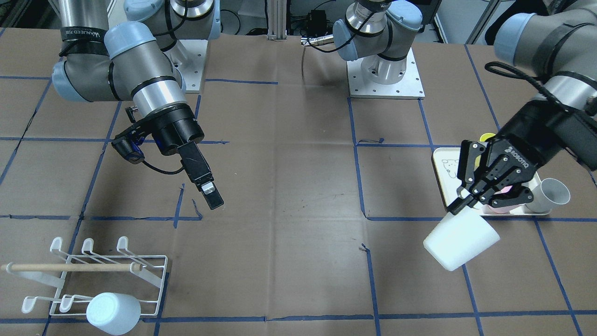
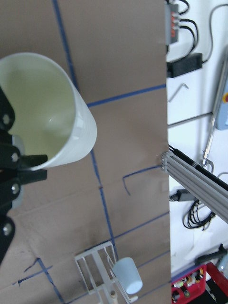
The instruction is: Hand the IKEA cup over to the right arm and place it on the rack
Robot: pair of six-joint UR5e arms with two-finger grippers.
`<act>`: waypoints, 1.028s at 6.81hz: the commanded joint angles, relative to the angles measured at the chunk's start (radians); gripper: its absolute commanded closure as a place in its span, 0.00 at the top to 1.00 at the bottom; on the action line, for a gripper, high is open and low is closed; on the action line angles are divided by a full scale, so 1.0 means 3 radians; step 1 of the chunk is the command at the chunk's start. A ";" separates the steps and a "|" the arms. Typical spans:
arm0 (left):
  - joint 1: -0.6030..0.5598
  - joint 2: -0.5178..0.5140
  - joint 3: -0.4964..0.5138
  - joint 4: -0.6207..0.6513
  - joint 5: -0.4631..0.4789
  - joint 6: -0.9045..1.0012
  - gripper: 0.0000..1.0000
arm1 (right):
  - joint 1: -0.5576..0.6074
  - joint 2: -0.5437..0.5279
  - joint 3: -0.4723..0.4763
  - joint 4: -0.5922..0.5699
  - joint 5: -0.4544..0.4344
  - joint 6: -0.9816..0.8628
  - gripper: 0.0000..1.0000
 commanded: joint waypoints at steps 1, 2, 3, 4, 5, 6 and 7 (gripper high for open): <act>-0.0124 -0.0017 -0.0595 0.0989 -0.0408 0.0005 0.00 | 0.0005 0.0008 0.0009 -0.0007 0.0006 0.0149 1.00; -0.0195 -0.0042 -0.0770 0.1347 -0.0506 0.0005 0.00 | 0.0005 0.0029 0.0009 -0.0012 0.0026 0.0358 1.00; -0.0282 -0.0219 -0.0903 0.1801 -0.0709 0.0010 0.01 | 0.0010 0.0034 0.0004 -0.0012 0.0103 0.0365 1.00; -0.0400 -0.0424 -0.0930 0.2307 -0.0797 -0.0106 0.03 | 0.0020 0.0039 0.0004 0.0003 0.0306 0.0391 1.00; -0.0558 -0.0502 -0.0940 0.2605 -0.0793 -0.0229 0.03 | 0.0020 0.0039 -0.0001 0.0009 0.0313 0.0391 1.00; -0.0640 -0.0518 -0.1001 0.2796 -0.0793 -0.0230 0.03 | 0.0020 0.0059 -0.0011 0.0009 0.0313 0.0386 1.00; -0.0646 -0.0523 -0.1169 0.3066 -0.0798 -0.0235 0.03 | 0.0031 0.0090 -0.0021 -0.0001 0.0318 0.0386 1.00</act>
